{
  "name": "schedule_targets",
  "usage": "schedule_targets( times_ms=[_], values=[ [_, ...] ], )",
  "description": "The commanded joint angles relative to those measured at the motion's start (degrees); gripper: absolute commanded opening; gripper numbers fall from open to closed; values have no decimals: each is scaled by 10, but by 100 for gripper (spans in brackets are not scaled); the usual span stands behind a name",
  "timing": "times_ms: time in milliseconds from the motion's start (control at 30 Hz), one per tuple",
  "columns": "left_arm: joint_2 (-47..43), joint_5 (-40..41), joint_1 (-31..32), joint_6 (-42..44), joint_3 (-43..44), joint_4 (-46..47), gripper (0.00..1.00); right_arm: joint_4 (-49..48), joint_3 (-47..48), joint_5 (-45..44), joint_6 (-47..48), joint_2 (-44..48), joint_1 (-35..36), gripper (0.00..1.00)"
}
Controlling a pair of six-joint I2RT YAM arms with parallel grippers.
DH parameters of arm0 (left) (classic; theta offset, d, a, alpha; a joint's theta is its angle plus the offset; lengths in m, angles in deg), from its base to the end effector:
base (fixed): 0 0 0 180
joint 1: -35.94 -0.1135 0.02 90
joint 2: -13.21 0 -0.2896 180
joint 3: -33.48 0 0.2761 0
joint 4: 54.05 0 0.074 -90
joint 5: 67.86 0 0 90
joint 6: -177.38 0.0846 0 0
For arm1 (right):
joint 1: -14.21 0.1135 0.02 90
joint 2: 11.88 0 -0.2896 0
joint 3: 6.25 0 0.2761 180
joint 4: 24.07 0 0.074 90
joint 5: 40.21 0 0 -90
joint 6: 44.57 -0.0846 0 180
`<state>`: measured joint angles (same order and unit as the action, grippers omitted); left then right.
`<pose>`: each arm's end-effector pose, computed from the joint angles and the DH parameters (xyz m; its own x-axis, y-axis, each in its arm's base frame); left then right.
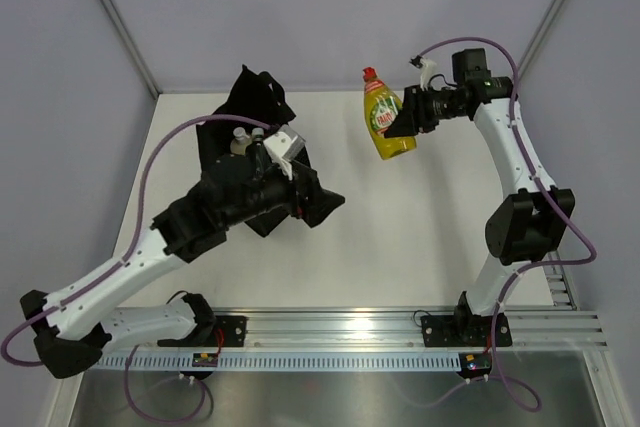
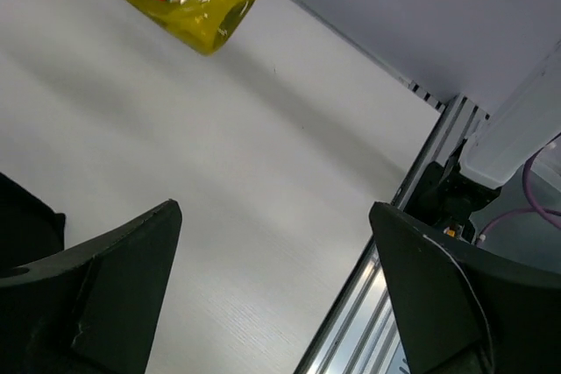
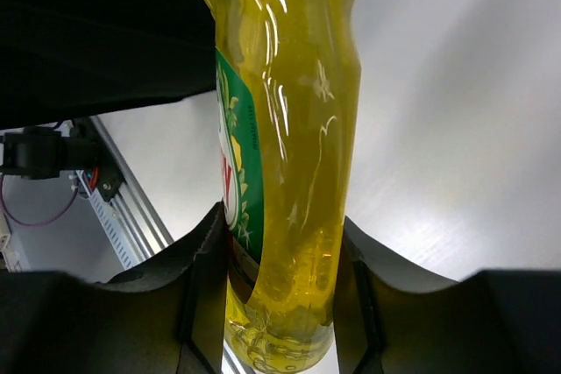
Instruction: Place the personal care products into the canvas bag
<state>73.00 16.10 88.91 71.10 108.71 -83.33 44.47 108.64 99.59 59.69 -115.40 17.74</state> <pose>0.1699 -0.2400 0.3994 -0.3781 0.0383 -0.9250 0.7807 0.5501 -0.2964 0.4233 0.0909 0.3414 -0.7013 -0.2026 -0.6835 -0.6457 0.5869 0.4885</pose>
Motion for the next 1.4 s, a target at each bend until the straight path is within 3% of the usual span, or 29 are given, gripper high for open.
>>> schedule_targets(
  times_ms=[0,133,300,500,633,833,933,967,1100,1233,1367],
  values=[
    [-55,44,0,30,59,-29,95,-30,76,80,-48,39,87,0],
    [-78,54,1,31,99,-47,99,-102,158,62,-131,16,180,0],
    [-109,83,0,20,105,-47,99,-125,353,23,-214,-89,277,0],
    [-158,108,1,9,90,-59,99,-235,390,-65,-273,-145,343,0],
    [-189,133,1,1,78,-76,99,-365,371,-136,-339,-173,352,0],
    [-230,165,0,-5,59,-95,99,-373,355,-203,-312,-204,373,0],
    [-242,176,1,-1,50,-97,99,-373,249,-262,-286,-148,390,0],
    [-244,177,0,0,47,-96,99,-387,166,-285,-282,-101,392,0],
    [-253,176,0,13,35,-86,99,-375,77,-318,-281,-43,396,0],
    [-258,179,0,20,18,-79,99,-352,77,-326,-270,-41,408,0],
    [-274,175,0,12,0,-69,99,-293,132,-296,-279,-97,420,0]
  ],
)
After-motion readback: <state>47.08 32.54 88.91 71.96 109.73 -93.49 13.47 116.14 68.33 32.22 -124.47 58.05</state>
